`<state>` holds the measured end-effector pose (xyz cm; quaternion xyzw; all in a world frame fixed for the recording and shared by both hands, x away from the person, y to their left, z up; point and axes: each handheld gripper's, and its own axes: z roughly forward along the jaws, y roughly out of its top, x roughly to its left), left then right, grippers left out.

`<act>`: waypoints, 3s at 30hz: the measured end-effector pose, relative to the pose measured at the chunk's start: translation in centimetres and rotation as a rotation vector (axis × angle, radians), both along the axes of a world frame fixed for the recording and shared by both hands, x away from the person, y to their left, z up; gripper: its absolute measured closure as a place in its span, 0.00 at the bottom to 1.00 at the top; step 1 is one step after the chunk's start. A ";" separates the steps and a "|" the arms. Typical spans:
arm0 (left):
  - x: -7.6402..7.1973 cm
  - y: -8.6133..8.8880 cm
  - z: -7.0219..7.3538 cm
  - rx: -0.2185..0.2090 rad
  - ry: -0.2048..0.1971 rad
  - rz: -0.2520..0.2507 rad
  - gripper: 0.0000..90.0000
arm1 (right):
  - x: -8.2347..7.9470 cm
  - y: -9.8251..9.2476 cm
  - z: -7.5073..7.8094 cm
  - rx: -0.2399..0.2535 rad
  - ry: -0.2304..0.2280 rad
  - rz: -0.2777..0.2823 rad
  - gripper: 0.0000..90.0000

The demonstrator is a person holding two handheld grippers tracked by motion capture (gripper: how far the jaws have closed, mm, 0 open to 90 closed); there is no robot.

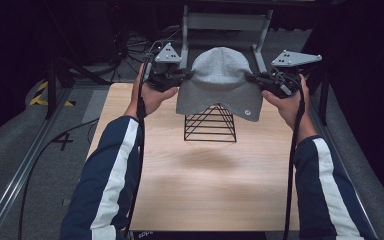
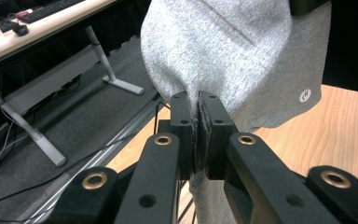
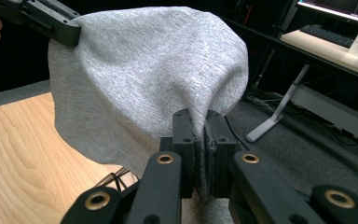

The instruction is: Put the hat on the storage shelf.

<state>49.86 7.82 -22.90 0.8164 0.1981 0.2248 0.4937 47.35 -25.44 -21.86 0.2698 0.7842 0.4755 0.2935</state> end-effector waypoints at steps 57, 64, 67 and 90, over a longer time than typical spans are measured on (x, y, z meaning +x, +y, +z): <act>1.2 -1.8 -16.7 0.144 0.216 0.013 0.95 | 2.4 0.7 -17.0 -0.107 0.294 -0.015 0.94; 1.3 -1.9 -17.5 0.138 0.219 0.021 0.95 | 2.5 0.6 -17.8 -0.093 0.300 -0.025 0.94; 1.2 -1.5 -17.0 0.134 0.207 0.026 0.95 | 2.4 0.6 -17.7 -0.090 0.300 -0.031 0.93; -0.9 2.4 -14.9 0.173 0.162 0.083 0.95 | 0.5 0.4 -15.4 -0.125 0.255 -0.057 0.84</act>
